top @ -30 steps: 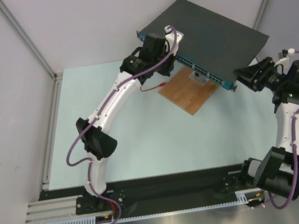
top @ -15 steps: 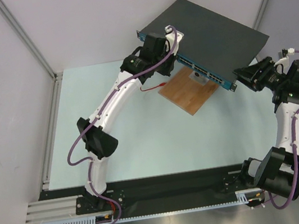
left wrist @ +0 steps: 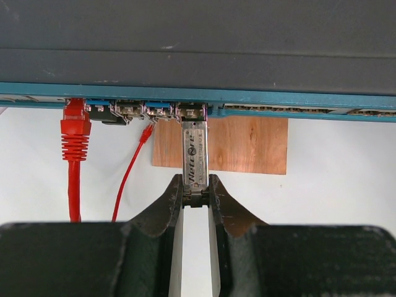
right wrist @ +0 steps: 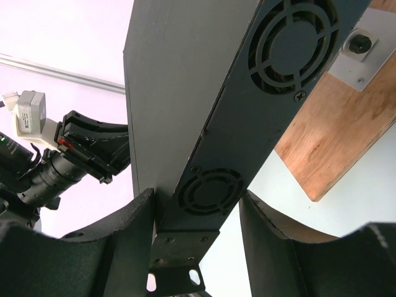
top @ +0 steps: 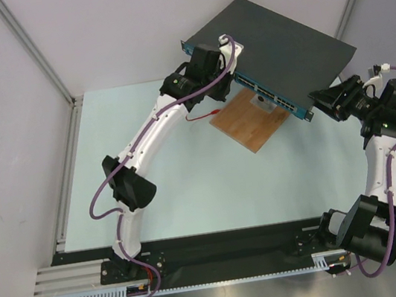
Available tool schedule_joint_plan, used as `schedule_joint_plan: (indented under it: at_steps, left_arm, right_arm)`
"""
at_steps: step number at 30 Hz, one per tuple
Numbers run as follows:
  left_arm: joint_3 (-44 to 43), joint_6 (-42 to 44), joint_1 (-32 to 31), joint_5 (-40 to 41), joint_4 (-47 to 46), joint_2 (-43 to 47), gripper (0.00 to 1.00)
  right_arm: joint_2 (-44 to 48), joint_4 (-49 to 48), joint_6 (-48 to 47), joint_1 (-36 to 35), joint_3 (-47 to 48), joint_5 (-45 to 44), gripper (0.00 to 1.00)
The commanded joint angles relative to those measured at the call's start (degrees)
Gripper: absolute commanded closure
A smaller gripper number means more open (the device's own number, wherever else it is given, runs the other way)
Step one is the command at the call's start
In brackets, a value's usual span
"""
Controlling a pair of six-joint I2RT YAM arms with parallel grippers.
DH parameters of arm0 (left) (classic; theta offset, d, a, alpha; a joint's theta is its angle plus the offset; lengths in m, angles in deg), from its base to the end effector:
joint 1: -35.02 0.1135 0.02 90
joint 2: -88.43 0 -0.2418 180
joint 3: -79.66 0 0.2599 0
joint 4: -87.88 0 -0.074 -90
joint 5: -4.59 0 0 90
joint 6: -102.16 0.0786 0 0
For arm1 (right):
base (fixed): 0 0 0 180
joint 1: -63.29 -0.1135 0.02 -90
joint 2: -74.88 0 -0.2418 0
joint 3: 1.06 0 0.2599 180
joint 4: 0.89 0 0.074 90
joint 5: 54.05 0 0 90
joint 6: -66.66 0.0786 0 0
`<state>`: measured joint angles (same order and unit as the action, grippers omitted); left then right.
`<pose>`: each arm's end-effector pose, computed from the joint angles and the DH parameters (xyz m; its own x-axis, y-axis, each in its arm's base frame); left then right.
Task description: Insert the plug into the switch port
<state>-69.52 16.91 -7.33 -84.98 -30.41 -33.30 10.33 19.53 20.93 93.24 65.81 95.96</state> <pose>0.3728 -0.3390 0.3531 -0.3592 0.4395 -0.8233 0.7012 0.7092 0.0727 0.2796 -0.0825 0.3072 -0.5165 0.7003 -0.4928 -0.1442 0.4962 0.8562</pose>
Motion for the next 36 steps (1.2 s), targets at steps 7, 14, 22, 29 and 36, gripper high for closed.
schedule_joint_plan:
  at_steps: [7,14,22,29,36]
  left_arm:
    - [2.32,0.69,0.95,0.8,-3.71,2.29,1.0]
    - [0.84,0.0,0.95,0.37,-3.97,1.5,1.0]
    - [-3.74,-2.12,0.6,-2.97,-8.1,-0.17,1.0]
    - [-3.74,-1.68,0.25,-3.41,-10.39,-1.58,1.0]
    - [-4.18,-2.91,0.25,-5.17,-12.94,-1.41,1.0]
  right_arm:
    - [-0.57,-3.12,-6.13,-2.09,2.38,-0.24,1.0]
    - [-0.22,-2.59,-6.74,-2.09,2.21,-0.07,1.0]
    - [-0.05,-1.54,-8.15,-2.36,1.85,-0.33,1.0]
    - [-0.05,-1.8,-7.8,-2.88,1.59,-0.59,1.0]
    - [0.04,-1.71,-7.97,-2.97,1.59,-0.59,1.0]
